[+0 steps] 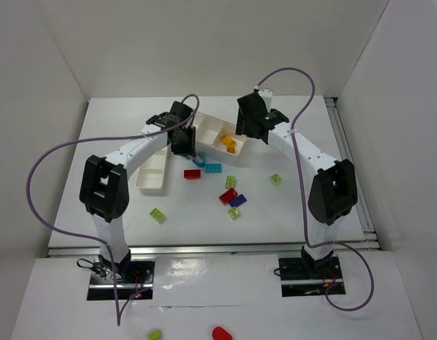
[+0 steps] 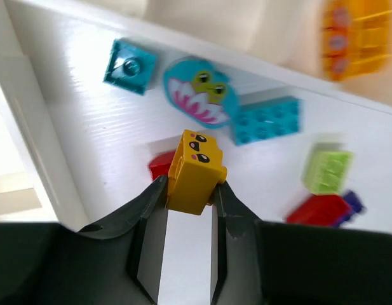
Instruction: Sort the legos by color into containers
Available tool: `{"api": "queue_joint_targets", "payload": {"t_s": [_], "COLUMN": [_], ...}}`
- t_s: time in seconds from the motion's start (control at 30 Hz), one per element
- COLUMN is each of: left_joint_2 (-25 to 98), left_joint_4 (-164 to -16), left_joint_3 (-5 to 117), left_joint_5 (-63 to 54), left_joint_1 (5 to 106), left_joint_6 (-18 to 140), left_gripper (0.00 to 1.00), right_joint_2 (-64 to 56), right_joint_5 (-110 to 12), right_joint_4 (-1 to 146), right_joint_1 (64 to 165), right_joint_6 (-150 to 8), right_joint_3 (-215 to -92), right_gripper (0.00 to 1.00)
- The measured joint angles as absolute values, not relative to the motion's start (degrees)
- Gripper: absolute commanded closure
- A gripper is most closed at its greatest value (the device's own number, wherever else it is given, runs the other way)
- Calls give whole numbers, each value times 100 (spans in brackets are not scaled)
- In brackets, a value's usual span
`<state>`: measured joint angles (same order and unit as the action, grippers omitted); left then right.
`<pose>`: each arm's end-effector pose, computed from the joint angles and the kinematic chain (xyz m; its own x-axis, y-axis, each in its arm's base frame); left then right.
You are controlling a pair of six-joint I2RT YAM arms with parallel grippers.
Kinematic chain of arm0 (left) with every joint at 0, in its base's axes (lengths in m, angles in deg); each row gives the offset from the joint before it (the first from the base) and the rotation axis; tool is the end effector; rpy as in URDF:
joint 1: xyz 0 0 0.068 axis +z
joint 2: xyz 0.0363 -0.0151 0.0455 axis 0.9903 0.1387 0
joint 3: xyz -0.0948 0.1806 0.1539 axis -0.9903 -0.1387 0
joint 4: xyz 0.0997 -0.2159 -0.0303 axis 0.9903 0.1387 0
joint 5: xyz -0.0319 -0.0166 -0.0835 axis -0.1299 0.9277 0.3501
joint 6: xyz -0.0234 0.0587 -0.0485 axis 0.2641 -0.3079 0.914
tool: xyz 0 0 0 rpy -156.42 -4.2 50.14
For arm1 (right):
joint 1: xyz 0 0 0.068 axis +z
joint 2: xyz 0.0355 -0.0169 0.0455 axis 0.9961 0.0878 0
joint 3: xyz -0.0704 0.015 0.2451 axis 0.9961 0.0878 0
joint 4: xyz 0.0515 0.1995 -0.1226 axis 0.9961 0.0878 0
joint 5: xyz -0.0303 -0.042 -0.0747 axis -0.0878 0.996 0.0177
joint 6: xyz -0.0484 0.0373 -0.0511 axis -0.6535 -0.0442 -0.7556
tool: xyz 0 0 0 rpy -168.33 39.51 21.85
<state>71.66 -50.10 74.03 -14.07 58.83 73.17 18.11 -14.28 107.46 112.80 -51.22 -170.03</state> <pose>0.3773 -0.1600 0.2024 -0.8675 -0.0693 -0.4927 0.0327 0.9802 -0.1954 0.3664 0.1587 0.2715 -0.6390 0.1144 -0.7607 0.1574 0.9874 0.0162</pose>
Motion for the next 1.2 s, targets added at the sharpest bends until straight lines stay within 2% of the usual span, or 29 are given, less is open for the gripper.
{"api": "queue_joint_targets", "payload": {"t_s": [0.2, 0.4, 0.47, 0.5, 0.53, 0.57, 0.67, 0.7, 0.8, 0.9, 1.07, 1.2], "left_joint_2": [6862, 7601, 7924, 8116, 8302, 8523, 9181, 9369, 9456, 9024, 7511, 6213], "left_joint_4": [-4745, -4664, -4595, -4568, -4551, -4496, -4328, -4230, -4046, -4052, -3895, -3965], "left_joint_3": [8304, 9753, 10135, 10365, 10572, 10828, 11604, 11849, 11914, 11326, 9862, 9042], "left_joint_5": [-1018, -649, -583, -563, -546, -537, -507, -491, -489, -666, -1027, -1269], "left_joint_1": [5623, 5299, 5229, 5194, 5172, 5157, 5146, 5148, 5150, 5159, 5410, 6136], "left_joint_6": [7276, 7302, 7324, 7339, 7352, 7363, 7368, 7361, 7359, 7348, 7348, 7361], "left_gripper": [80, 81, 78, 75, 64, 41, 27, 13, 11, 15, 17, 17], "right_joint_2": [1797, 1428, 1199, 1078, 971, 868, 580, 495, 307, 158, 189, 641], "right_joint_5": [-1277, -1161, -1111, -1085, -1063, -1041, -995, -991, -1065, -1371, -1878, -2147], "right_joint_4": [10787, 10838, 10873, 10879, 10890, 10916, 10960, 10984, 11010, 10988, 10816, 10488], "right_joint_1": [11227, 11068, 11017, 10989, 10967, 10945, 10888, 10877, 10871, 10939, 11793, 12777], "right_joint_6": [-5122, -5100, -5061, -5054, -5037, -5020, -4998, -4993, -4982, -5002, -4969, -4829], "right_joint_3": [-17003, -16789, -16706, -16669, -16636, -16616, -16483, -16435, -16260, -15974, -15519, -15445], "right_gripper": [19, 19, 19, 19, 19, 19, 19, 18, 18, 18, 13, 10]}}
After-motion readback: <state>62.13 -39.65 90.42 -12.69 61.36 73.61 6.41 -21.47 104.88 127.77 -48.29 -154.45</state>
